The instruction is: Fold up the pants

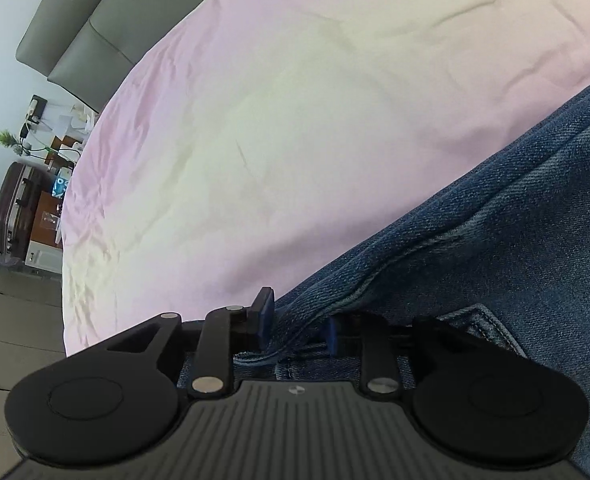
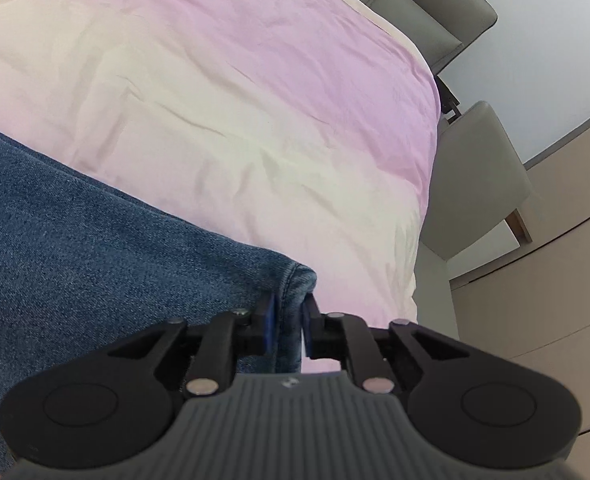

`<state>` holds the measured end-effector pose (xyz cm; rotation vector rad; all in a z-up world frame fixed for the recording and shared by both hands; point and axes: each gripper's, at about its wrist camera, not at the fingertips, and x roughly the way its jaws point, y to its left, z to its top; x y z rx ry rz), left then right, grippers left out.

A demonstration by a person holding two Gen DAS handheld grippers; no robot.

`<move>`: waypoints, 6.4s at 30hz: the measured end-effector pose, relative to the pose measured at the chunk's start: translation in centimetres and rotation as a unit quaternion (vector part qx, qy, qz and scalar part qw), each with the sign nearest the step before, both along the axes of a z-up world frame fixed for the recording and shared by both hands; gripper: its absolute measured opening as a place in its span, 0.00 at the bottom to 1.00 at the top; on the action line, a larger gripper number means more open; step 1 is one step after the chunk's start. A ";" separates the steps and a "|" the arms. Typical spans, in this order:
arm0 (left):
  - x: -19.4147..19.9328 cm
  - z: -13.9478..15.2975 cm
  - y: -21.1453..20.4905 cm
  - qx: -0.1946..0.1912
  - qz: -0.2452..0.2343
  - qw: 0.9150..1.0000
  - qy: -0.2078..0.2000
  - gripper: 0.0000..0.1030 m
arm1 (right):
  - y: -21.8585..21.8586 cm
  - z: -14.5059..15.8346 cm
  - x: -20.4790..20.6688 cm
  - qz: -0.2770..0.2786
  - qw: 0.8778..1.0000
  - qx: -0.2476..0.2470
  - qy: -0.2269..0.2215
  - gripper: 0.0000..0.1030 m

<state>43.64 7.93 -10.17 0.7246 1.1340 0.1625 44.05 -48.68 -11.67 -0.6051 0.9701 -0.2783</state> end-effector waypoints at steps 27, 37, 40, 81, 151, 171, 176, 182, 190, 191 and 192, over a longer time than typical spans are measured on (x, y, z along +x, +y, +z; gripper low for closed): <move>-21.3 5.3 15.4 -0.418 0.336 0.819 -0.203 0.84 | -1.5 0.9 -18.5 -0.195 0.905 0.369 -0.082 0.67; -23.6 -1.5 18.3 -0.520 0.435 0.692 -0.250 0.78 | -6.4 -1.2 -20.2 -0.297 0.786 0.507 -0.193 0.66; -23.1 -2.2 18.5 -0.526 0.440 0.682 -0.254 0.78 | -7.2 -2.3 -18.7 -0.321 0.768 0.517 -0.198 0.65; -31.4 6.7 18.3 -0.495 0.438 0.685 -0.307 0.31 | -1.8 10.4 -23.8 -0.240 0.860 0.396 -0.214 0.07; -23.2 4.2 -3.5 -0.358 0.087 0.923 -0.115 0.66 | -9.8 -2.1 -16.7 -0.155 0.912 0.379 -0.025 0.28; -28.9 4.7 -6.7 -0.431 0.080 0.895 -0.077 0.66 | -14.1 -4.0 -22.8 -0.175 0.858 0.466 0.127 0.54; -29.9 3.9 -10.5 -0.458 0.035 0.887 -0.035 0.65 | -14.7 -5.7 -23.1 -0.166 0.832 0.509 0.144 0.54; -30.6 2.7 -18.6 -0.494 -0.049 0.868 0.016 0.56 | -13.7 -4.3 -23.7 -0.131 0.856 0.478 0.147 0.27; -30.4 1.1 -27.6 -0.494 -0.123 0.859 0.059 0.41 | -13.1 1.3 -24.7 -0.087 0.868 0.470 0.134 0.09; -30.1 0.7 -28.4 -0.490 -0.122 0.861 0.064 0.39 | -12.7 2.1 -24.4 -0.079 0.873 0.462 0.134 0.09; -29.8 0.3 -29.2 -0.485 -0.122 0.863 0.070 0.36 | -12.0 2.9 -24.2 -0.070 0.877 0.455 0.134 0.08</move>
